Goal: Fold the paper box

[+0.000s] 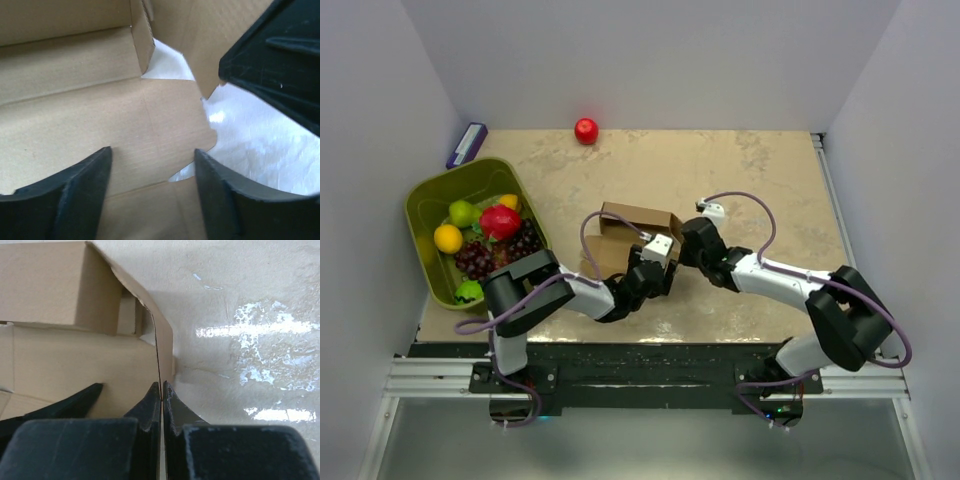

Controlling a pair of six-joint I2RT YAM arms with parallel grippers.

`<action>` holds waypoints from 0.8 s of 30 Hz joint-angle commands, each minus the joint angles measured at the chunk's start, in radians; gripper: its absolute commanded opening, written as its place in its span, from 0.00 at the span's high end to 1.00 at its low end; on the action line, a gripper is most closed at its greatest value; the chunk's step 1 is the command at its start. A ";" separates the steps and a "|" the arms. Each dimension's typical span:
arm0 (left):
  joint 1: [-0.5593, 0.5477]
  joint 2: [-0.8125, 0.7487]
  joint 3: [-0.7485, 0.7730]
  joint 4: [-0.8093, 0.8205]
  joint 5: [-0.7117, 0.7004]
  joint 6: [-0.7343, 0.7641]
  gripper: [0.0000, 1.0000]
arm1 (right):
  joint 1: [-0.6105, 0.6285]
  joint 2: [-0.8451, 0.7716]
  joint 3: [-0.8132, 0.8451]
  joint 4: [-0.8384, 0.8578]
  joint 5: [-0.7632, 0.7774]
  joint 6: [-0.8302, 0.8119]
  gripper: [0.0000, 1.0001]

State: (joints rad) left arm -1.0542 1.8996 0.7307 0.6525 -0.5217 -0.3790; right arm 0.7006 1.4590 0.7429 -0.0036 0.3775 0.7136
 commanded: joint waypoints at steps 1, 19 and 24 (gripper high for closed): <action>-0.046 -0.069 -0.016 -0.251 0.178 0.022 0.23 | 0.062 0.017 0.052 -0.030 -0.015 -0.020 1.00; -0.032 -0.553 -0.017 -0.586 0.270 0.019 0.07 | 0.062 -0.072 0.081 -0.164 0.035 -0.166 1.00; 0.098 -0.704 0.035 -0.697 0.362 0.009 0.05 | 0.060 -0.130 0.070 -0.202 0.095 -0.220 1.00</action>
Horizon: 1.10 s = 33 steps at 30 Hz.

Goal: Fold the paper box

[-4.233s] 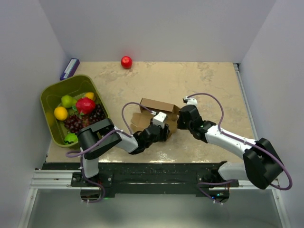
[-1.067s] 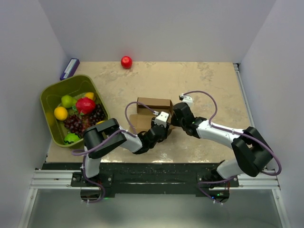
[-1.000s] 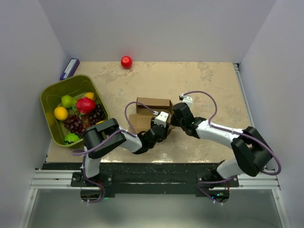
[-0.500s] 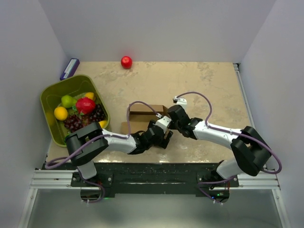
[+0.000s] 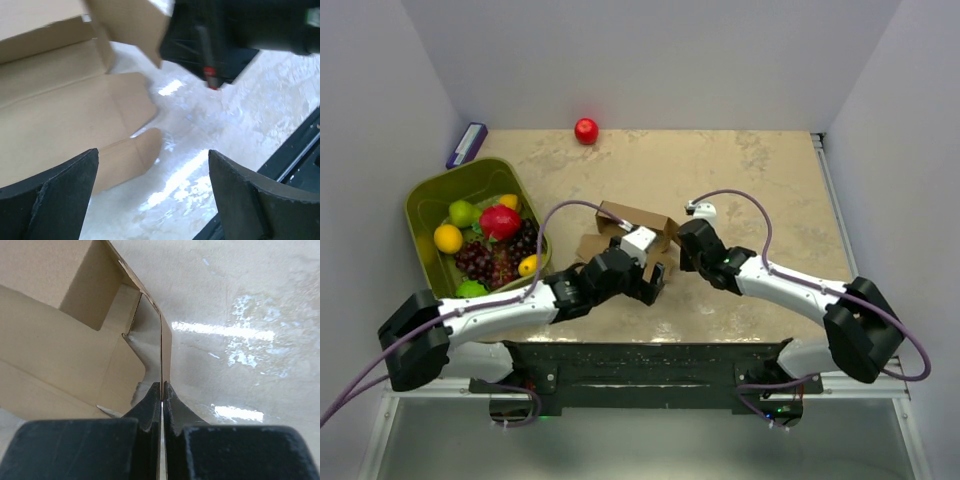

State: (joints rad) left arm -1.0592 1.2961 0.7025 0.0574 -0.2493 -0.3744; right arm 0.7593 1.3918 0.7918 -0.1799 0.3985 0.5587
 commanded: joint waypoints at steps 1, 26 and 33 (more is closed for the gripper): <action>0.137 -0.118 0.072 -0.108 0.113 0.005 0.05 | -0.002 -0.069 0.020 -0.036 0.080 -0.081 1.00; 0.720 0.225 0.230 0.147 0.429 -0.012 0.23 | -0.025 -0.062 -0.032 -0.020 0.033 -0.109 1.00; 0.720 0.293 0.219 0.177 0.426 -0.012 0.36 | -0.023 -0.054 -0.026 -0.016 0.023 -0.111 1.00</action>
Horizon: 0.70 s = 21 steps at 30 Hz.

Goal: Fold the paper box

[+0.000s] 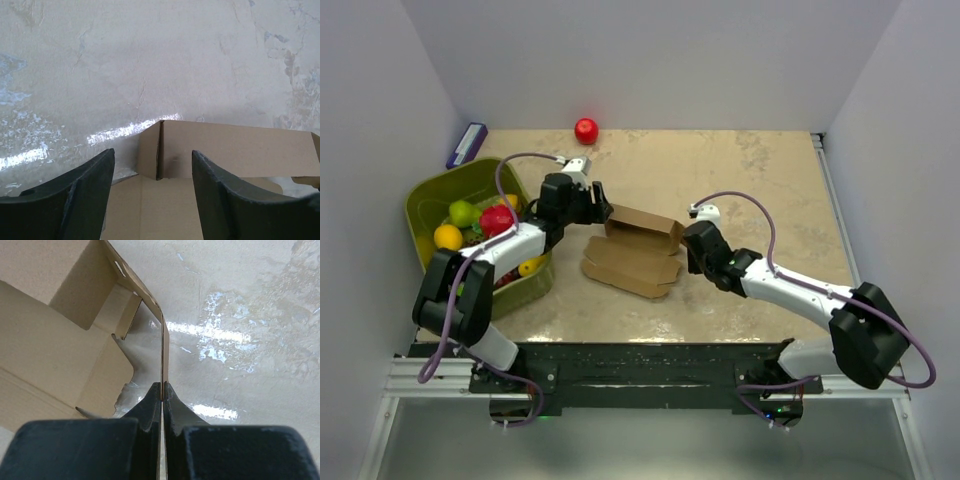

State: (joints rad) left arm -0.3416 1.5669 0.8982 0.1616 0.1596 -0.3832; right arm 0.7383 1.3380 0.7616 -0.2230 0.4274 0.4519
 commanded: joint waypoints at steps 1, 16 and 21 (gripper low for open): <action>0.003 0.036 0.022 0.079 0.015 -0.002 0.37 | -0.002 0.001 0.005 0.028 -0.007 -0.004 1.00; 0.001 0.093 -0.035 0.168 0.055 -0.003 0.66 | -0.004 0.044 0.117 -0.044 -0.110 0.021 1.00; -0.010 0.091 -0.074 0.188 0.051 0.000 0.67 | -0.004 0.088 0.182 -0.085 -0.159 0.056 1.00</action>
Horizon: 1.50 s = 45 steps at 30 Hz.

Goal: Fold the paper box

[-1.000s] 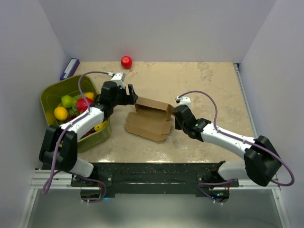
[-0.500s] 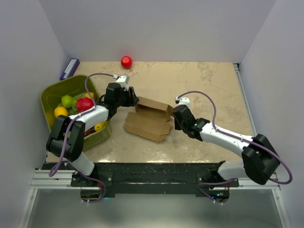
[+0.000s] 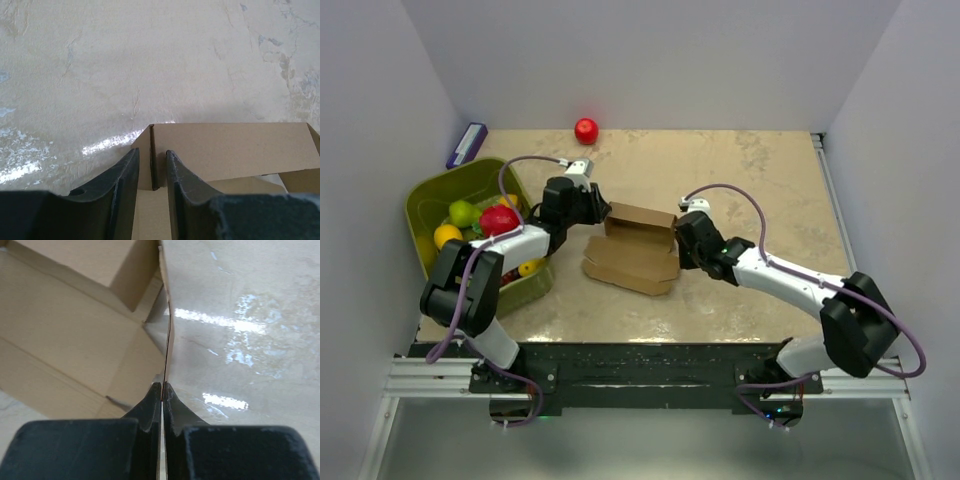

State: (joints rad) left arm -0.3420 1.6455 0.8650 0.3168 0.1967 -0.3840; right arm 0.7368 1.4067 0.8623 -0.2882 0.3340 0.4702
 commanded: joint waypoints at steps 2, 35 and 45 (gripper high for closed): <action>-0.015 0.011 -0.050 0.038 0.006 0.004 0.68 | -0.002 0.029 0.102 -0.017 -0.082 0.050 1.00; -0.330 -0.364 -0.136 0.024 -0.615 0.185 0.20 | -0.001 0.092 0.121 -0.045 0.023 0.022 1.00; -0.452 -0.440 -0.317 0.120 -0.422 0.088 0.33 | -0.001 0.086 0.118 -0.052 0.031 0.015 1.00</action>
State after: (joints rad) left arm -0.7322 1.2308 0.6682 0.3298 -0.3508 -0.2298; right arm 0.7326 1.5169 0.9405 -0.3305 0.3328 0.5034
